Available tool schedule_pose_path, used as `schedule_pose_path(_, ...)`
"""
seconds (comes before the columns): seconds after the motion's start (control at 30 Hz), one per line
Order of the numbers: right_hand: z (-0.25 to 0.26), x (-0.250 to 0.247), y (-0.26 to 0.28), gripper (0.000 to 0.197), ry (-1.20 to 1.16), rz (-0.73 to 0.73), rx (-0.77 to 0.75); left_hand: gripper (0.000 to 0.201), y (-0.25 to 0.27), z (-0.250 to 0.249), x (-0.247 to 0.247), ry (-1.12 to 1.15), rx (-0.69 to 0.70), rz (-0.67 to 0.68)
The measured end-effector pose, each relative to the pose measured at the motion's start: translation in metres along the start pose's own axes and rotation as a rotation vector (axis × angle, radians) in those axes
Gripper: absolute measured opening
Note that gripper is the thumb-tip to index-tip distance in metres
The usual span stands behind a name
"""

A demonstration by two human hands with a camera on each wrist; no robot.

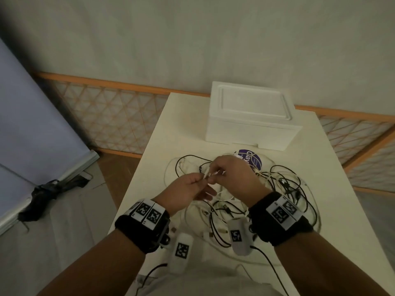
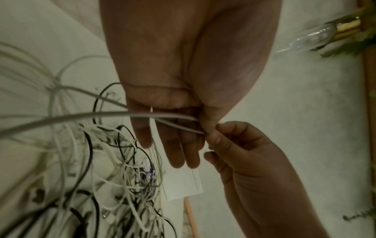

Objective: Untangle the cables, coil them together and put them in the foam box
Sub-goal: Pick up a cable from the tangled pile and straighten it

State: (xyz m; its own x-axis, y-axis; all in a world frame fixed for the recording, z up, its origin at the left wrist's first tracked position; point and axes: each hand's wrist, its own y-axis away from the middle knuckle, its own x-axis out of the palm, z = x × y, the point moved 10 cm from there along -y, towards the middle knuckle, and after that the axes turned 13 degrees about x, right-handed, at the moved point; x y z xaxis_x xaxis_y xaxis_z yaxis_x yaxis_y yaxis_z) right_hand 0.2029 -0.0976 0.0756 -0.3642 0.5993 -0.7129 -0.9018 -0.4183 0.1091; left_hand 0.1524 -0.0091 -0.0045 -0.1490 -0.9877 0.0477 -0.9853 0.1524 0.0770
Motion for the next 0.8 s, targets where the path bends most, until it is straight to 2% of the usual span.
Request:
schedule_pose_path(0.07, -0.01, -0.011, -0.003, 0.026, -0.159, -0.025, 0.072, 0.024, -0.006, -0.002, 0.008, 0.112, -0.016, -0.015)
schedule_pose_path(0.17, -0.009, -0.011, 0.0, 0.029, -0.453, 0.021, 0.099, 0.027, -0.005, -0.004, 0.009, 0.18, 0.003, -0.022)
schedule_pose_path(0.3, -0.021, -0.011, -0.005, 0.023, -0.449, -0.034, 0.102, 0.021, -0.006, -0.003, 0.02, 0.219, -0.023, -0.004)
schedule_pose_path(0.4, -0.034, -0.007, -0.007, 0.023, -0.289, -0.15, 0.157, 0.018, -0.008, -0.009, 0.016, 0.244, -0.008, -0.049)
schedule_pose_path(0.43, -0.035, 0.003, -0.008, 0.022, -0.289, -0.095, 0.165, 0.018, -0.01, -0.012, 0.012, 0.273, 0.012, -0.087)
schedule_pose_path(0.47, -0.035, 0.018, -0.008, 0.022, -0.38, 0.037, 0.185, 0.019, -0.012, -0.016, 0.007, 0.305, 0.035, -0.13)
schedule_pose_path(0.53, -0.024, 0.056, 0.004, 0.02, -0.65, 0.384, 0.226, 0.02, -0.014, -0.024, -0.004, 0.375, 0.093, -0.217)
schedule_pose_path(0.57, -0.019, 0.07, 0.01, 0.018, -0.685, 0.515, 0.217, 0.02, -0.014, -0.029, -0.011, 0.397, 0.121, -0.255)
schedule_pose_path(0.63, -0.02, 0.081, 0.015, 0.014, -0.448, 0.556, 0.139, 0.023, -0.012, -0.038, -0.033, 0.425, 0.165, -0.328)
schedule_pose_path(0.7, -0.03, 0.078, 0.009, 0.012, -0.229, 0.446, 0.1, 0.025, -0.008, -0.046, -0.06, 0.49, 0.2, -0.407)
schedule_pose_path(0.73, -0.031, 0.073, 0.005, 0.013, -0.179, 0.383, 0.089, 0.026, -0.006, -0.049, -0.07, 0.533, 0.22, -0.434)
schedule_pose_path(0.8, -0.019, 0.067, 0.001, 0.029, -0.165, 0.338, 0.041, 0.028, -0.006, -0.056, -0.073, 0.616, 0.248, -0.423)
